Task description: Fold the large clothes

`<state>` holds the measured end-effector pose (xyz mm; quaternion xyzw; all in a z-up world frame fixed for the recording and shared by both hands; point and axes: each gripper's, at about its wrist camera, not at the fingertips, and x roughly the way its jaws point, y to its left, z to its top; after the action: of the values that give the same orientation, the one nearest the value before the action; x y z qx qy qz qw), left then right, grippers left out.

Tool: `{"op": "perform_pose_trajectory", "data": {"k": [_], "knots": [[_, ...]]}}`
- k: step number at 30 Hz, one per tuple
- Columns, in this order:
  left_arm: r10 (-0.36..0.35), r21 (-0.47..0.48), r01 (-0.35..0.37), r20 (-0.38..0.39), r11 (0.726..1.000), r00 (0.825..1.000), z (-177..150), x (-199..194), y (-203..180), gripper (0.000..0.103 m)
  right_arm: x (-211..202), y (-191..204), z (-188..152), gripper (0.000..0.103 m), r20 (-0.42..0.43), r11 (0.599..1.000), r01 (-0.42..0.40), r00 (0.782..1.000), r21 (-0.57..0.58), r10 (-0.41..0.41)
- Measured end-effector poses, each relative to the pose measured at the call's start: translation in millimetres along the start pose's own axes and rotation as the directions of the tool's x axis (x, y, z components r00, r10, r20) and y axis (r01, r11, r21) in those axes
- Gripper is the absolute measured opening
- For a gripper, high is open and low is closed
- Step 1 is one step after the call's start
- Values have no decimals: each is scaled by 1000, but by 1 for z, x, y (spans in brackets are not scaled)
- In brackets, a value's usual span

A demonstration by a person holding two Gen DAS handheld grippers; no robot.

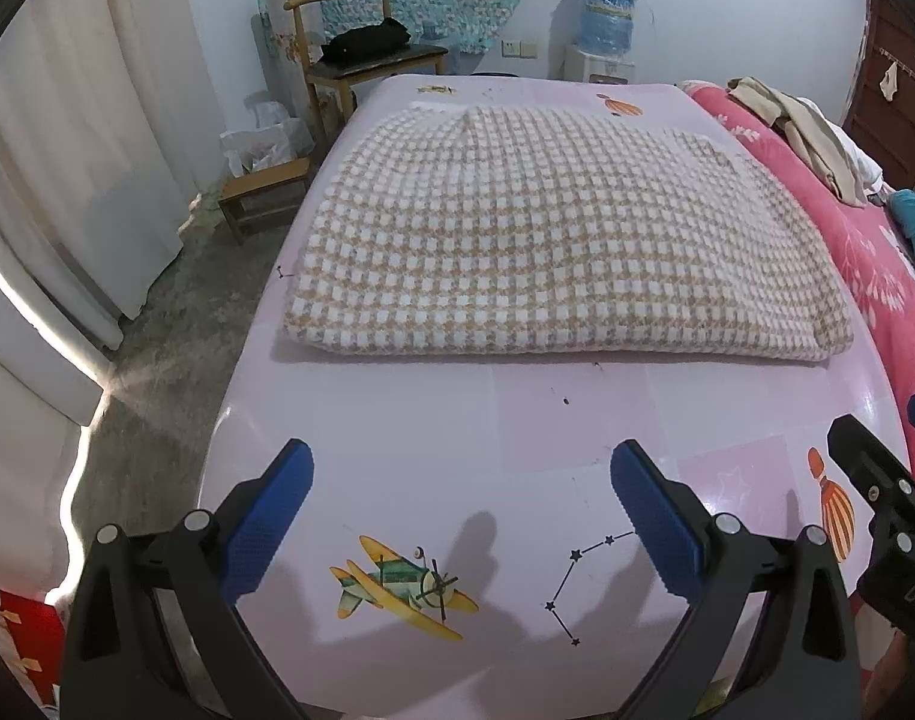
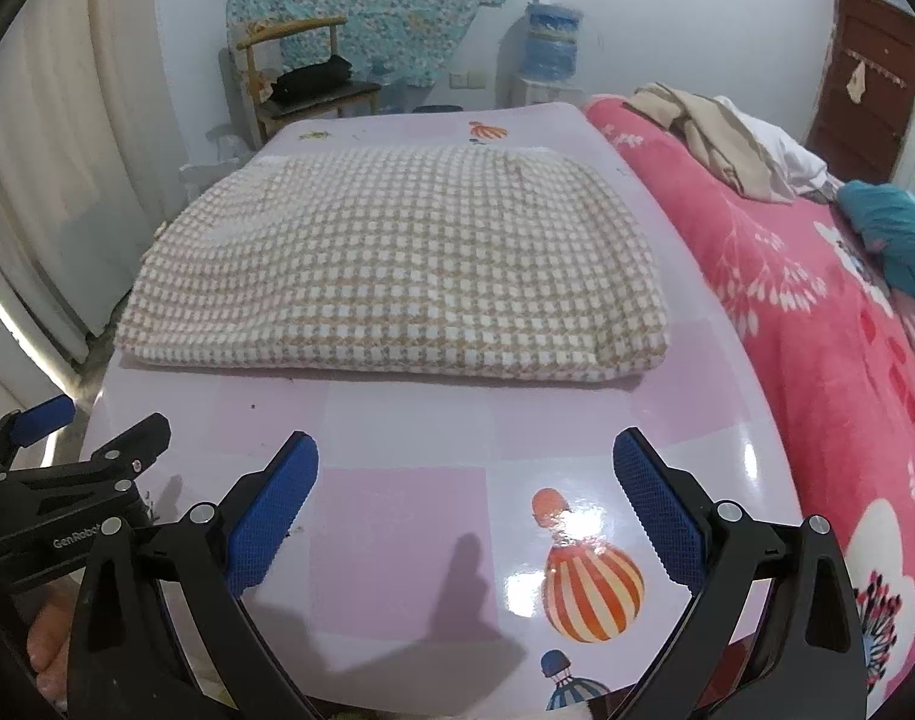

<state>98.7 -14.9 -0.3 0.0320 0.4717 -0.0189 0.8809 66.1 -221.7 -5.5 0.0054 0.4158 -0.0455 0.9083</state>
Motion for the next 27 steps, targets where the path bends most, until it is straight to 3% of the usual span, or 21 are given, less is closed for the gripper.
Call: {"op": "perform_pose_trajectory", "data": {"k": [27], "knots": [[-19, 2, 19, 13, 1000, 1000, 1, -8, 0, 98, -1, 3, 0, 95, -5, 1000, 13, 1000, 15, -13]]}}
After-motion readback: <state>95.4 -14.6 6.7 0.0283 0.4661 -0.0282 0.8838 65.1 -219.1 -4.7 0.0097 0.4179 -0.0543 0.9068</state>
